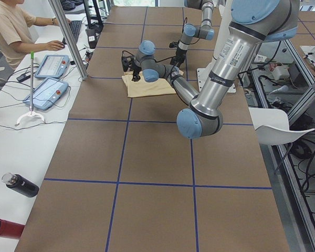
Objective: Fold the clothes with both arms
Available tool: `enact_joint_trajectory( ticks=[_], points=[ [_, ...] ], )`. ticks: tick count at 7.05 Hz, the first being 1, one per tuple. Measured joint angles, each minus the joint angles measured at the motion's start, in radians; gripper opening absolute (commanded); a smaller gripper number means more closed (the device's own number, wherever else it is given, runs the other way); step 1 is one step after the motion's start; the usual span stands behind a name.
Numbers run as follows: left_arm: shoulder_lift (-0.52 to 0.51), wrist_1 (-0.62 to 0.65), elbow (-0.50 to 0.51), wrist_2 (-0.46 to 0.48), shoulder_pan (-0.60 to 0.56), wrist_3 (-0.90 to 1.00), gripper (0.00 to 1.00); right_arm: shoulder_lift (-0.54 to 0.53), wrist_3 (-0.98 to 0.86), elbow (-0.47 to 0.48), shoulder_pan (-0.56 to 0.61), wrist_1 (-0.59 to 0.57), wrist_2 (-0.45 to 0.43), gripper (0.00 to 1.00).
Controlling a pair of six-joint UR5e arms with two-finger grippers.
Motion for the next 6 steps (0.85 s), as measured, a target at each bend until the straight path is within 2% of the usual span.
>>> enact_joint_trajectory(
  ticks=[1,2,6],
  points=[
    [0.000,0.000,0.000,0.000,0.000,0.000,0.73,0.002,0.005,-0.002,0.000,0.000,0.001,0.14],
    [0.000,0.000,-0.002,0.000,0.000,0.000,0.73,0.002,0.023,-0.003,0.000,0.000,0.001,0.00],
    [0.001,0.018,-0.026,0.000,0.000,0.000,0.73,-0.001,0.058,0.007,0.002,-0.001,0.006,0.00]
  ],
)
